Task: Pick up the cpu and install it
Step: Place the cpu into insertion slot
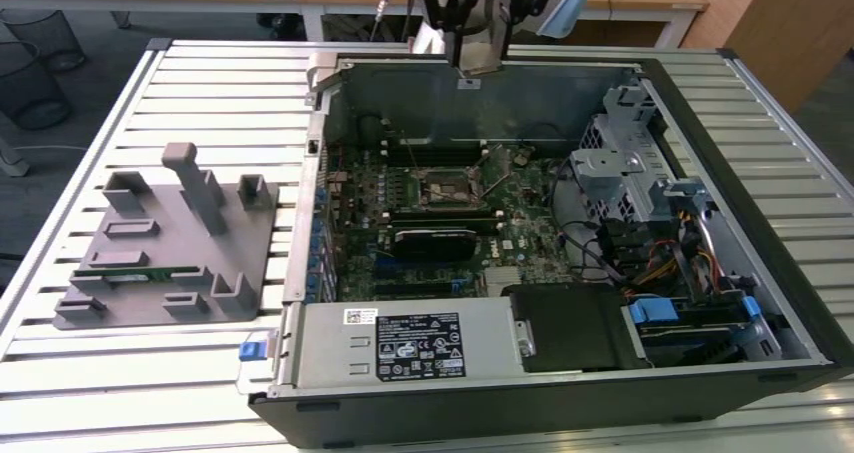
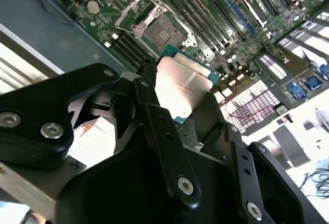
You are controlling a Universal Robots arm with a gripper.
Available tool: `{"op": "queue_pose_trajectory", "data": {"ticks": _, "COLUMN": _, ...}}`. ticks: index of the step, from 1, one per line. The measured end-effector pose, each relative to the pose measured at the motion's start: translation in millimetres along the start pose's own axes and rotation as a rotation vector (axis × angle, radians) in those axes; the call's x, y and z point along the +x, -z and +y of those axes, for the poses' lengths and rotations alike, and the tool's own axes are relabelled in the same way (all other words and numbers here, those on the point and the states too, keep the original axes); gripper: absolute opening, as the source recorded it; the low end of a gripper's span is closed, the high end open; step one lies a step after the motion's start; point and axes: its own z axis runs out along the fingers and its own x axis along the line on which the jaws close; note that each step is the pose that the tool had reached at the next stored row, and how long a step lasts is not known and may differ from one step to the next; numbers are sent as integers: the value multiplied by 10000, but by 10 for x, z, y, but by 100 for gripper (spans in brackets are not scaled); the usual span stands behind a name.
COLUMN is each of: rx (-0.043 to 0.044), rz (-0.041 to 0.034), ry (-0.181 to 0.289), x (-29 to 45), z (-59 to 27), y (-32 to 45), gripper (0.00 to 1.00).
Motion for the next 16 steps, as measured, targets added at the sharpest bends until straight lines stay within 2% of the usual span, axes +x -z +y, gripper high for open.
{"op": "queue_pose_trajectory", "data": {"ticks": 16, "rx": -9, "rz": 82, "ry": 2131, "x": 0, "z": 0, "y": -3, "gripper": 53}}
